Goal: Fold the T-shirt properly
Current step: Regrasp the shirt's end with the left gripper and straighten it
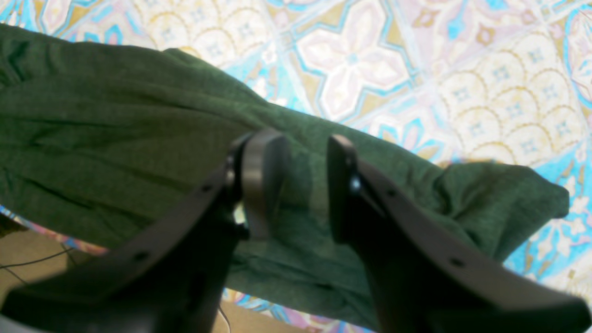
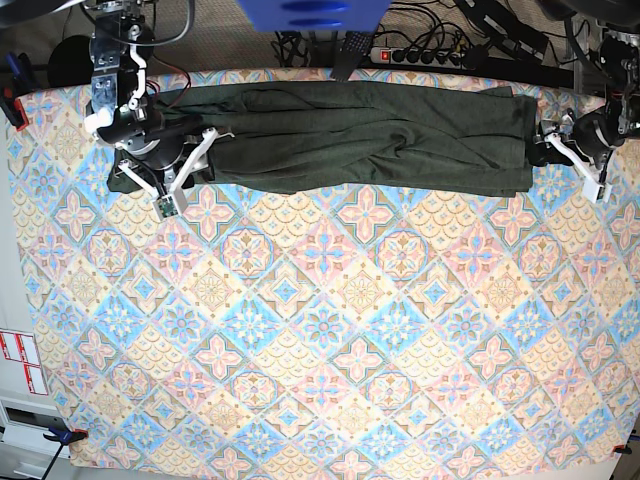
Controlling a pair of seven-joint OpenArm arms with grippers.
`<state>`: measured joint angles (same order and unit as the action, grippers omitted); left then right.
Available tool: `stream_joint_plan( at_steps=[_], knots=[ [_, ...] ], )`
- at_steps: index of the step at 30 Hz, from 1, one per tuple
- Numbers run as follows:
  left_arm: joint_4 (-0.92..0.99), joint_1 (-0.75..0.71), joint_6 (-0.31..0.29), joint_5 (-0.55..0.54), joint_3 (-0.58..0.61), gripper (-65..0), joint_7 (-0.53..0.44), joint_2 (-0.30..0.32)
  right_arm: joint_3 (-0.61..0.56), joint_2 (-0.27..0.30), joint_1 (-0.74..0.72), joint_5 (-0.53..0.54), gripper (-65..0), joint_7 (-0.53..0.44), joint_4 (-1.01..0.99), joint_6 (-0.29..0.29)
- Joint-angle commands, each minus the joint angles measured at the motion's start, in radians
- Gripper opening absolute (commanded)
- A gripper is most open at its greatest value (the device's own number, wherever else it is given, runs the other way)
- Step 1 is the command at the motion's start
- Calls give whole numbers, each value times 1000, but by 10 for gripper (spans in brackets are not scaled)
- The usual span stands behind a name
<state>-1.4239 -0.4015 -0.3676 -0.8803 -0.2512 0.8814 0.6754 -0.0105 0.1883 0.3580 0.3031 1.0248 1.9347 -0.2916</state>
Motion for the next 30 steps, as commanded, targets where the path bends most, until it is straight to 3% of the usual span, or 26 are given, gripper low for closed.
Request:
stream_joint_plan(
  at_steps=[1,17,22,30],
  knots=[
    [-10,3,-3,-10,-9,-269,31,16,4,9,-4,9,-454,-16,16,-2],
    [-8,34,5,-1,-10,-274,48,-21,4,9,-4,9,-454,-16,16,-2],
    [-8,36,6,54,-10,-274,48,-26,4,9,-4,9,-454,-14,16,-2],
    [11,37,6,60,-7,-274,48,-67,4,9,-4,9,-454,-14,16,-2]
  ],
)
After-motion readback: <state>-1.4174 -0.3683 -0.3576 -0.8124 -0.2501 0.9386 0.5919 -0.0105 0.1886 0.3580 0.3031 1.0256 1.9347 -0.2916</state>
